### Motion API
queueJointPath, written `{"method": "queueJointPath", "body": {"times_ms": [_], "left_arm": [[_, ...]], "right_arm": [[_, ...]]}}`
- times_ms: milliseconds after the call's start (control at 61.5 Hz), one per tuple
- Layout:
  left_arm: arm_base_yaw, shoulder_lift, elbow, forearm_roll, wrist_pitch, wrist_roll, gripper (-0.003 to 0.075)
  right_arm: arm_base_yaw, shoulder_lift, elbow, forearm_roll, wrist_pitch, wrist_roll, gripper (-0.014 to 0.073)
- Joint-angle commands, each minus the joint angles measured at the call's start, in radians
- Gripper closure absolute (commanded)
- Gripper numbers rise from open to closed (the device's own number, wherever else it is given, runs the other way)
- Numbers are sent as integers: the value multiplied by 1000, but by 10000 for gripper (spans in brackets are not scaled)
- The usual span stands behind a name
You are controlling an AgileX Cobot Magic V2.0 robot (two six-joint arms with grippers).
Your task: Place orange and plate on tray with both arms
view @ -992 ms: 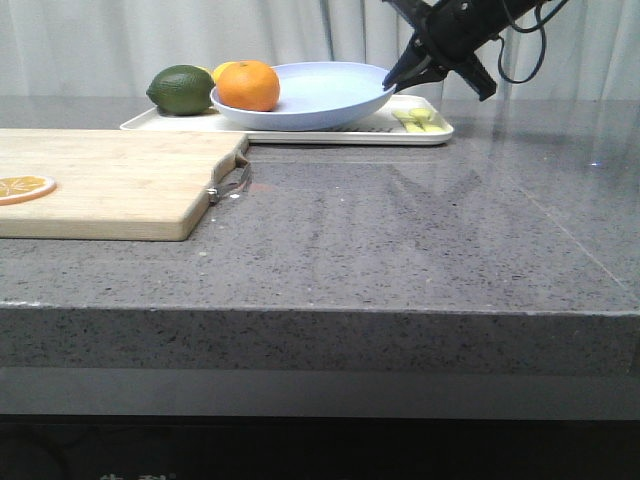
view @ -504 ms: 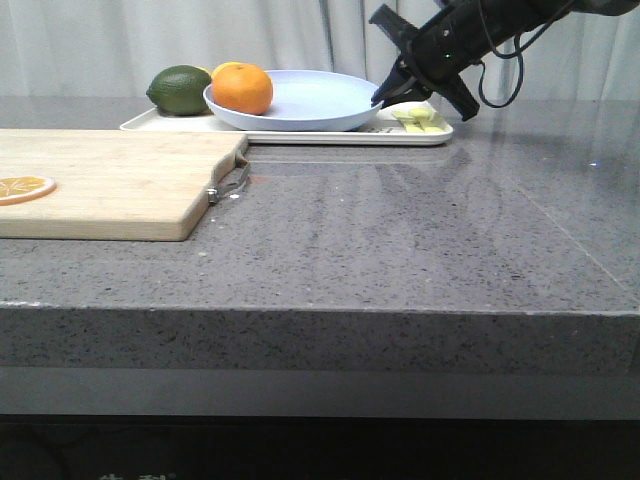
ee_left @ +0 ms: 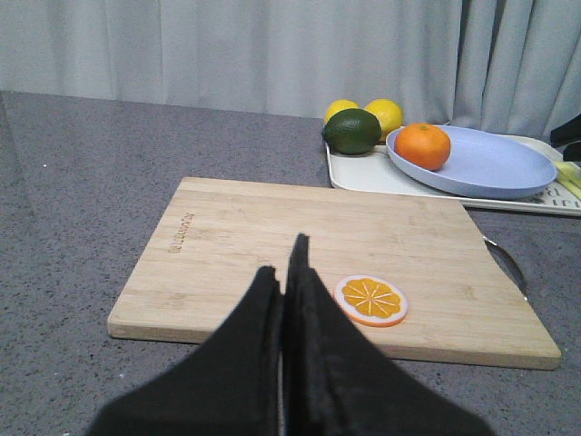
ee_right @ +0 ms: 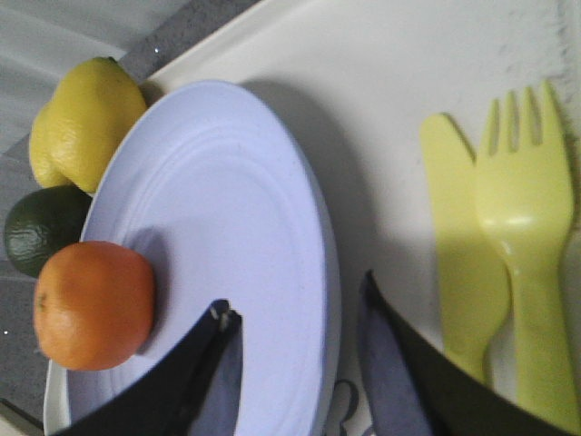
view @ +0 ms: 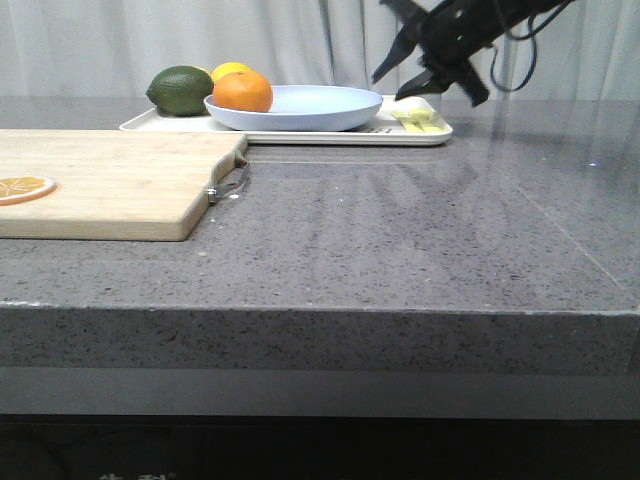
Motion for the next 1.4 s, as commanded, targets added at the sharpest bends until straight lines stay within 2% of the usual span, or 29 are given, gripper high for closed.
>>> {"method": "queueJointPath", "body": {"times_ms": [0,49,179,244,439,651,765,911,1057,1220,1383], "left_arm": [[4,12,-25,6,-84,-8,738],[4,12,-25,6,-84,-8,738],[4,12,-25,6,-84,-8,738],[4,12,-25,6,-84,-8,738],[4,12,-25,6,-84,-8,738],[4,12,-25,6,-84,-8,738],[4,12,-25,6,-84,-8,738],[4,12,-25,6,-84,-8,738],[4,12,-25,6,-84,-8,738],[4,12,-25,6,-84,-8,738],[4,12,-25,6,-84,-8,738]], "right_arm": [[-33,-152,-40,4,16,-23,279],[-41,-187,-40,-39,65,-31,337],[-47,-270,-40,-180,191,-58,573],[-47,-297,-40,-227,241,-80,662],[-47,-350,-40,-354,433,-106,657],[-47,-484,69,-502,436,-128,657],[-47,-606,246,-585,436,-168,657],[-47,-823,583,-711,433,-197,659],[-47,-1007,867,-733,394,-205,659],[-47,-1242,1180,-728,250,-205,659],[-47,-1491,1505,-724,6,-205,659]]}}
